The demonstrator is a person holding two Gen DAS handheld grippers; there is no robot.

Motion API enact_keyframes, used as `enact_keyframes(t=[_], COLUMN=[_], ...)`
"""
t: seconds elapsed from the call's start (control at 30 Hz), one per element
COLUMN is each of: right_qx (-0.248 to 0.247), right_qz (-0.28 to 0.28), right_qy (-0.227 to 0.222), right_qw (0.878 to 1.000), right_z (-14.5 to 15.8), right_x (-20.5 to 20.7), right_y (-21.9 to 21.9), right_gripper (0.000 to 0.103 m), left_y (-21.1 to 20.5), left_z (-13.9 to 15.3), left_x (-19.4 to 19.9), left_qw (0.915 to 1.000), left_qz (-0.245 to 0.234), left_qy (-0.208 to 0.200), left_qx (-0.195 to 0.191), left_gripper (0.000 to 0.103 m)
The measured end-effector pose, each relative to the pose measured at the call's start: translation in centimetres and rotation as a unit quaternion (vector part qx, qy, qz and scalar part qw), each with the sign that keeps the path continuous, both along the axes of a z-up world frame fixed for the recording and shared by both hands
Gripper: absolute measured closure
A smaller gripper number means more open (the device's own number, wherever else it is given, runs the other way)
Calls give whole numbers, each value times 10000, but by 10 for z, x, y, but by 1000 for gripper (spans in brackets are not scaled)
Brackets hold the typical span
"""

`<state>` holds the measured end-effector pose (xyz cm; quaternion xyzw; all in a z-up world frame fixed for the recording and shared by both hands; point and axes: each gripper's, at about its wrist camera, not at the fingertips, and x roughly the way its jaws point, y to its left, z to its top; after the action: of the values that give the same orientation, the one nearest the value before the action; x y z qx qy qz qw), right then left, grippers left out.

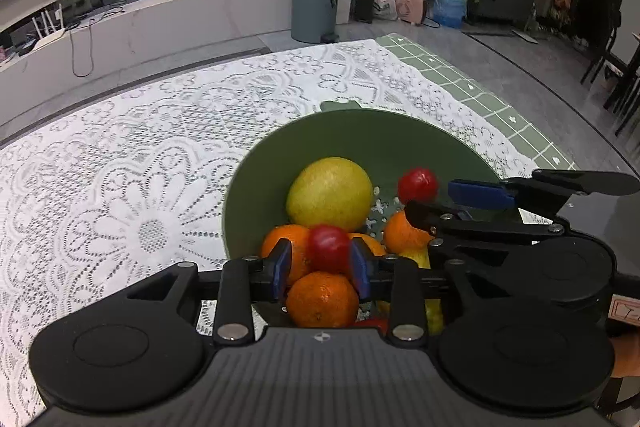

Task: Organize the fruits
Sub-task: 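Open the left gripper to drop the tomato while the right gripper releases its tomato, then move both grippers back toward the last tomato and small brown fruit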

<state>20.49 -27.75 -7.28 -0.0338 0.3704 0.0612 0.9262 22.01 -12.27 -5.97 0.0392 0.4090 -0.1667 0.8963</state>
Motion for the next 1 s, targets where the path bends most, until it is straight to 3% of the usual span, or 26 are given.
enact_keyframes(t=[0.1,0.27,0.4,0.47,0.6,0.73,1.0], right_qx=[51,107,102,83,40,-41,-345], right_qz=[-47,-123,-172,-184,-256,-361,-553], right_qy=[4,-180,-413,-535,-862,-1348,-2010], right_qw=[10000,9997,9989,9984,9959,9902,9774], right_z=[0,5,12,15,24,37,56], right_x=[0,-5,-12,-15,-25,-42,-70], right_y=[-2,-4,-5,-5,-6,-7,7], right_gripper=[68,42,38,29,26,11,10], left_y=[2,8,15,19,32,50,88], left_z=[5,17,30,35,42,48,58], left_x=[-2,-8,-16,-21,-31,-44,-68], left_qw=[9999,9995,9985,9977,9963,9945,9888], left_qz=[91,274,406,501,654,807,1096], left_qy=[-16,-158,-340,-438,-537,-661,-1016], left_qx=[-43,-75,-137,-111,-125,-82,10], left_gripper=[51,34,29,27,26,26,26])
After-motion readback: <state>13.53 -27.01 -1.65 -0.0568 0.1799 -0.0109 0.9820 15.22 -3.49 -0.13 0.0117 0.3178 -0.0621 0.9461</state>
